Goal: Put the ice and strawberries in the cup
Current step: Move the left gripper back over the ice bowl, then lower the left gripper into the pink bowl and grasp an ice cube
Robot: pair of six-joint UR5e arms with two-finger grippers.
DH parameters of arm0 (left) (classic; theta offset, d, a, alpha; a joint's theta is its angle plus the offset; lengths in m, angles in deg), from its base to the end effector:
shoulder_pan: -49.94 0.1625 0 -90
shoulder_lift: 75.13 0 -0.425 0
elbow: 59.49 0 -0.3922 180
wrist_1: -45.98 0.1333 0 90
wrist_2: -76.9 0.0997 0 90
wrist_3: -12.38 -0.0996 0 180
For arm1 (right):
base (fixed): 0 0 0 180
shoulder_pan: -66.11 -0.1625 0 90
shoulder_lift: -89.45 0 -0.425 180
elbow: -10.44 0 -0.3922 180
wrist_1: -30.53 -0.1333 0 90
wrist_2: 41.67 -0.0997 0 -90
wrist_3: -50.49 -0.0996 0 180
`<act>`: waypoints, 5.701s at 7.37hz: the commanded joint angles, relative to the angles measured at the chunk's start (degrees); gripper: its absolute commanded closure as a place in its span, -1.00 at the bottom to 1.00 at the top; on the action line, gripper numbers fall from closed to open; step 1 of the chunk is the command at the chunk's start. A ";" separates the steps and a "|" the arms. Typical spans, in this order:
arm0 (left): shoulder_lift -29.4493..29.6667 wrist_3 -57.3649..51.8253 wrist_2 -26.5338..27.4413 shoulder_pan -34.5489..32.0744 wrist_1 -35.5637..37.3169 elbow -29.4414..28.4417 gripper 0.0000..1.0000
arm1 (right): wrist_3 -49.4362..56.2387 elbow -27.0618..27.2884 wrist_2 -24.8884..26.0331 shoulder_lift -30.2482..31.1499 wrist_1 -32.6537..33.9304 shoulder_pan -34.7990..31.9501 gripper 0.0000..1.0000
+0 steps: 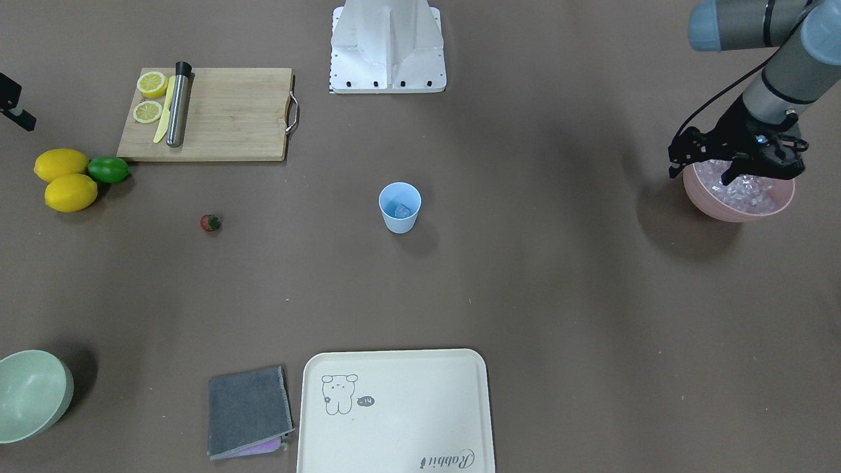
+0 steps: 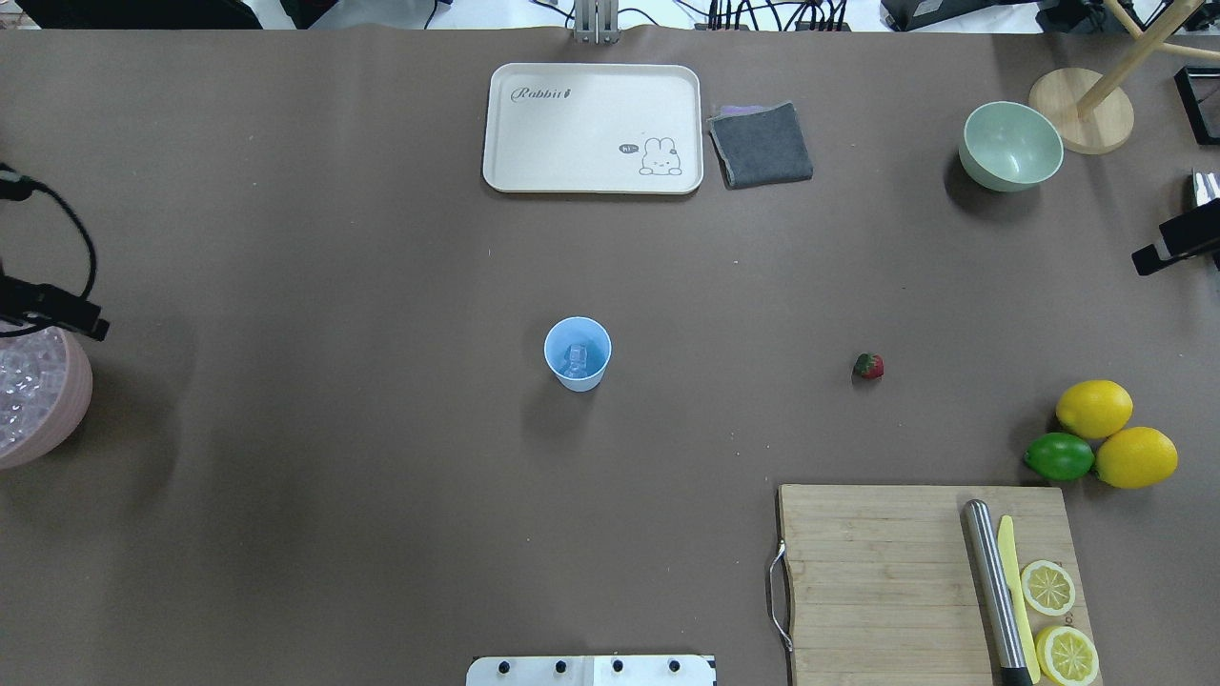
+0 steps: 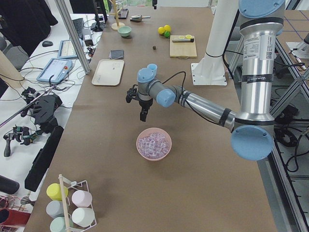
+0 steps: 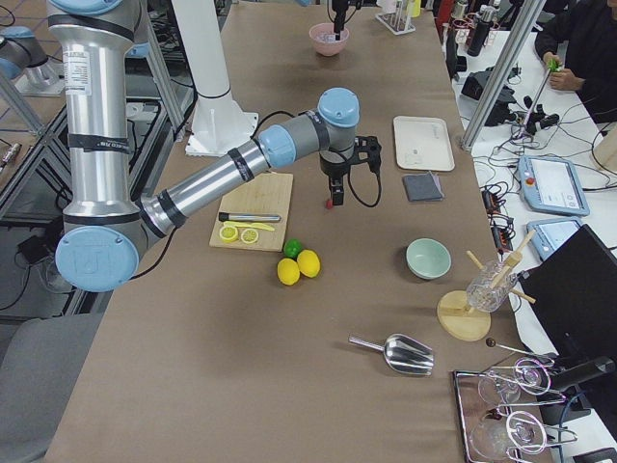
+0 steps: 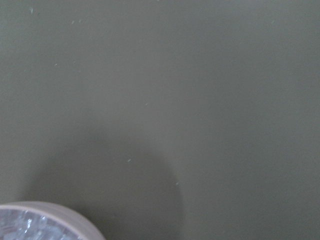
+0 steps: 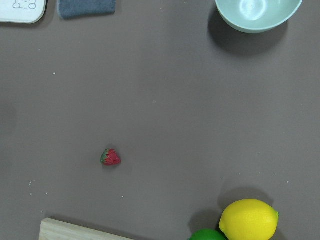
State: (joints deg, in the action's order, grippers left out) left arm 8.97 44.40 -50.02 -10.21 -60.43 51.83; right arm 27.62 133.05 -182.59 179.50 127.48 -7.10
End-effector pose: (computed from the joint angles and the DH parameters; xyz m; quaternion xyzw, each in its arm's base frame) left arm 0.1658 -0.4365 0.4960 0.0666 0.3949 0.0695 0.9137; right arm -0.0756 -0.4443 0.3899 0.0460 -0.4622 -0.0484 0.8842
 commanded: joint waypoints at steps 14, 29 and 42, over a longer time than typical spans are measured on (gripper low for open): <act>-8.96 5.07 -6.23 -2.17 -19.89 -12.34 -0.42 | -0.51 -0.18 2.14 -2.42 0.08 1.41 -1.00; -8.34 6.38 -6.32 -0.05 -19.97 -13.40 0.25 | -0.60 -0.27 1.97 -3.74 0.08 1.59 -1.00; -9.40 6.47 -6.23 0.38 -23.05 -14.19 -0.20 | -6.14 -0.27 2.06 -5.41 0.17 2.47 -1.00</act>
State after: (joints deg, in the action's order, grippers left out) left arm -0.34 50.76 -56.22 -9.97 -83.27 37.63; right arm 21.55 132.77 -180.53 174.09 127.65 -4.64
